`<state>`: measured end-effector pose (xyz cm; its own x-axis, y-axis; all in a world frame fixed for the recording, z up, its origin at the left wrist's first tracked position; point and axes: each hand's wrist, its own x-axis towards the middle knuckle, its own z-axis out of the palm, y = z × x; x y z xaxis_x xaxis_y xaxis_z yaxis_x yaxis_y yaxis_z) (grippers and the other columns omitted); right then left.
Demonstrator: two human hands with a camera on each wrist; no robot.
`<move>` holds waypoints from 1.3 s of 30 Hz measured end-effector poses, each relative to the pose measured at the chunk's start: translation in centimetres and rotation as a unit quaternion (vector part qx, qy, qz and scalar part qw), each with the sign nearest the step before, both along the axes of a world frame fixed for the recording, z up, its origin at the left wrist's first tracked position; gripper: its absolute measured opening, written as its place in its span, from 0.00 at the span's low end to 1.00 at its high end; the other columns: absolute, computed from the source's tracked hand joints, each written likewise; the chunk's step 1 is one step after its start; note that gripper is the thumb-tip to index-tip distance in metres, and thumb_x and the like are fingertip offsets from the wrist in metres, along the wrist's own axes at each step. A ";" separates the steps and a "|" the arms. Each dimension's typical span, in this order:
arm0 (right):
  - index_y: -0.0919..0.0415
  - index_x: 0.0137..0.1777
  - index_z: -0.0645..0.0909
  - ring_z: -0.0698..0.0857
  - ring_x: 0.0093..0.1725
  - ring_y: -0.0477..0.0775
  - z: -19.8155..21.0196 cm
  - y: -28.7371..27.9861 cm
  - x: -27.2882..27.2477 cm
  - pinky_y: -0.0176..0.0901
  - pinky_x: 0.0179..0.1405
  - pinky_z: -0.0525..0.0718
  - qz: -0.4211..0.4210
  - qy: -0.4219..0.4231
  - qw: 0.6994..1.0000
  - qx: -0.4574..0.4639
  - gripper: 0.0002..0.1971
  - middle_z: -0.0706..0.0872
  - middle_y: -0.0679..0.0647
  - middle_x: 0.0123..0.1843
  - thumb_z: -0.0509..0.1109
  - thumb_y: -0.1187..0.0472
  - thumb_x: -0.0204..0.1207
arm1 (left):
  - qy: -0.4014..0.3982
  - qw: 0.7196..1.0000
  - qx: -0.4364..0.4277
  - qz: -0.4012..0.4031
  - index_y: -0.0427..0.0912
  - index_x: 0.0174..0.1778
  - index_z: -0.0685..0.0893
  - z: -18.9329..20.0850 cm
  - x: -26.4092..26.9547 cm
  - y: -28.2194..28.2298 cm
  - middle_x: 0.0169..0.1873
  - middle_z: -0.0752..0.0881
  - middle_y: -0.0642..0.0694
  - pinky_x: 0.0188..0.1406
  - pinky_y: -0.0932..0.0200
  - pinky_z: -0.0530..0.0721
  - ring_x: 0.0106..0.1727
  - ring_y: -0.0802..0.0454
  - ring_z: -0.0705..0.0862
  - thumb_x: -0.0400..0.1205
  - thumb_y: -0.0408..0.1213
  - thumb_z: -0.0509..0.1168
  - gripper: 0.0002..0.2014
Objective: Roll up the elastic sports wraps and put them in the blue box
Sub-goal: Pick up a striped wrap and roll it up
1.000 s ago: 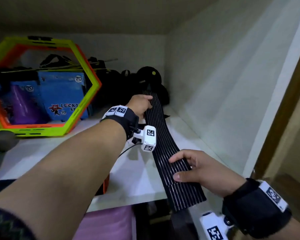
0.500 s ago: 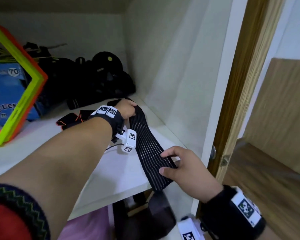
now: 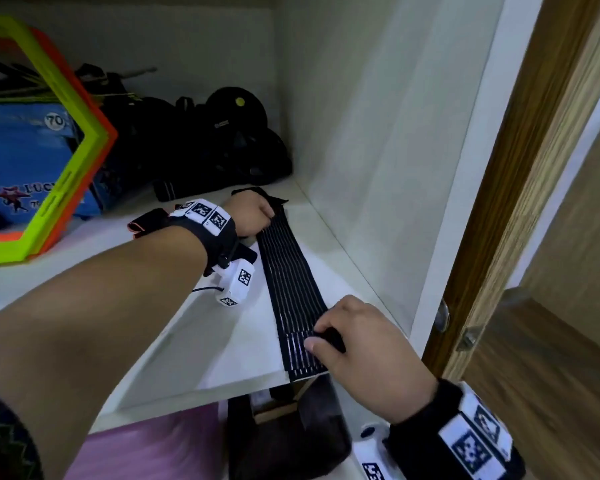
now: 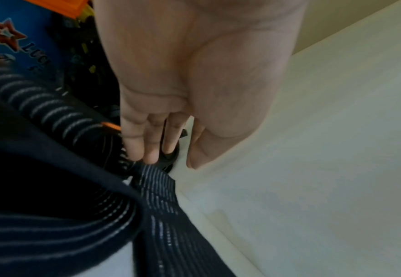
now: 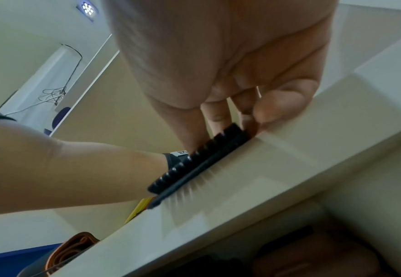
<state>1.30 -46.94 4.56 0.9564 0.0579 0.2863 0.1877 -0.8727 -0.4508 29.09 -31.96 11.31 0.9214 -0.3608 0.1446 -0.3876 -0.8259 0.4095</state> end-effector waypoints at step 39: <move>0.57 0.28 0.82 0.78 0.27 0.45 -1.7 -2.0 2.2 0.44 0.31 0.75 -0.027 -0.009 0.993 0.118 0.24 0.78 0.47 0.22 0.69 0.41 0.79 | -0.046 0.986 -0.153 0.035 0.48 0.30 0.81 -9.0 -23.9 4.5 0.37 0.80 0.53 0.39 0.60 0.74 0.38 0.58 0.80 0.87 0.49 0.62 0.19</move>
